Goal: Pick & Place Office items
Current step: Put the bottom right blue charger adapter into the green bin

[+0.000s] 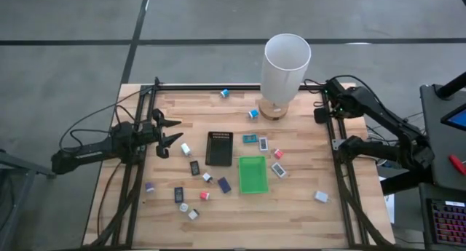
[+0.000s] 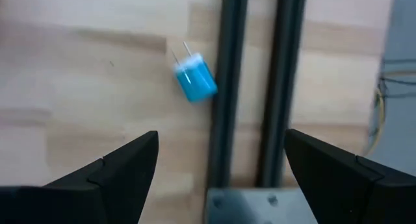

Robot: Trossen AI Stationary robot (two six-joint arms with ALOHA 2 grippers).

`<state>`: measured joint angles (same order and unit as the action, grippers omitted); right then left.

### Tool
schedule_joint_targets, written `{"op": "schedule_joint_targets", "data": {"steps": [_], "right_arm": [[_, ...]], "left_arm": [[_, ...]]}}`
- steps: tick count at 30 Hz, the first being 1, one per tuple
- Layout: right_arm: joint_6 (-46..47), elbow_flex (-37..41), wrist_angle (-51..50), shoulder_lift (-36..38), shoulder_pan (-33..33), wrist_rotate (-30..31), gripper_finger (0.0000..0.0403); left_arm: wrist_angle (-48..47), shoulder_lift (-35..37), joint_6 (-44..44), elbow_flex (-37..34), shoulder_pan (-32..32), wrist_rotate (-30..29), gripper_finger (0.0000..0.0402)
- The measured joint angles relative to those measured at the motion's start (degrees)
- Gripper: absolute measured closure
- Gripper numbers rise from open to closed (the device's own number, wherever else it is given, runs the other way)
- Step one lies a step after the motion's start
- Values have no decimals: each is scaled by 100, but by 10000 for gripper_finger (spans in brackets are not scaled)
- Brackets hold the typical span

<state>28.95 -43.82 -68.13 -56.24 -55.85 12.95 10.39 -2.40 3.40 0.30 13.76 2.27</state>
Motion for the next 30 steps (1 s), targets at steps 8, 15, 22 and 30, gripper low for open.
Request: {"op": "schedule_joint_targets", "data": {"steps": [8,15,22,30], "right_arm": [[-329,163,709,-534,-5,5,76],[-194,194,906,-1199,-5,48,76],[-203,352,1209,-1669,-9,11,76],[-299,433,1593,-2032,-9,0,76]], "left_arm": [[-2,-1,0,-1,0,0,176],[0,0,0,1,0,-1,176],[0,1,0,-1,0,0,177],[0,1,0,0,0,-1,177]]}}
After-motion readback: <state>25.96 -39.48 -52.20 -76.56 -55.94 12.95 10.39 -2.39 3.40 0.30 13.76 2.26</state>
